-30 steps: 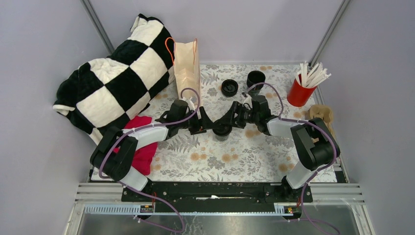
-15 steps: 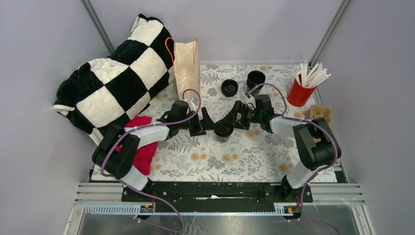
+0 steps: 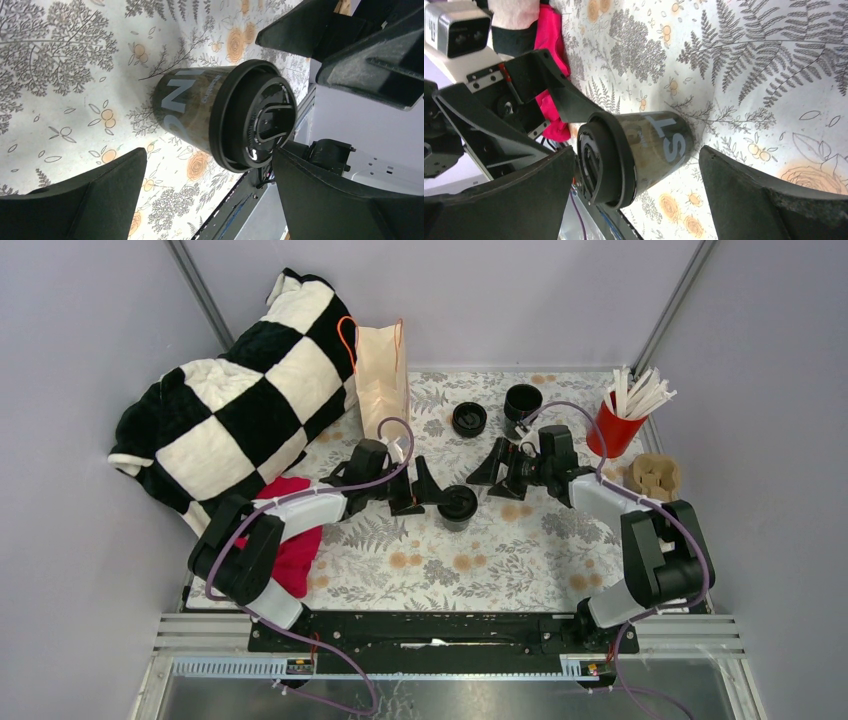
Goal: Pack the takeout coffee
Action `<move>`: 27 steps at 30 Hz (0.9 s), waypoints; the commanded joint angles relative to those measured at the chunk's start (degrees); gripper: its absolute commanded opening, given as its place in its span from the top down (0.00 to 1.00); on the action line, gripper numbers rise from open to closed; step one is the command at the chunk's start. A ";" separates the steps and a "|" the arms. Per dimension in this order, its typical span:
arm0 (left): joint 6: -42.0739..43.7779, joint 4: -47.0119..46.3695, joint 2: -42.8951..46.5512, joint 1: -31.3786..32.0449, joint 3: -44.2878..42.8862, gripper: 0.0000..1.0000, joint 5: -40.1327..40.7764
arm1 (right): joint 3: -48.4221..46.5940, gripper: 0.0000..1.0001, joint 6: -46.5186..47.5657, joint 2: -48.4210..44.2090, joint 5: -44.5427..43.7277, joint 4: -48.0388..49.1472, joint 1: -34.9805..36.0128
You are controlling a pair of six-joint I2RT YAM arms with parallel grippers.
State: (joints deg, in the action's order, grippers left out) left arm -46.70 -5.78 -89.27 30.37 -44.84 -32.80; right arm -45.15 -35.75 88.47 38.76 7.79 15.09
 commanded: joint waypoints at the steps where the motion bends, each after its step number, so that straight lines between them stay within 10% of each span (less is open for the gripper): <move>1: 1.08 -1.07 0.79 0.21 -3.71 0.01 -1.69 | -0.60 0.00 2.67 -4.05 3.80 -3.56 -0.15; 27: 1.35 -0.69 -6.95 1.62 -3.43 0.27 4.76 | 3.72 0.24 1.98 0.47 4.35 3.95 2.49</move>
State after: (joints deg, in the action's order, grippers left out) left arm -47.62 -9.58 -95.00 31.53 -48.23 -32.77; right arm -41.36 -33.01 87.05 44.40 8.71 17.17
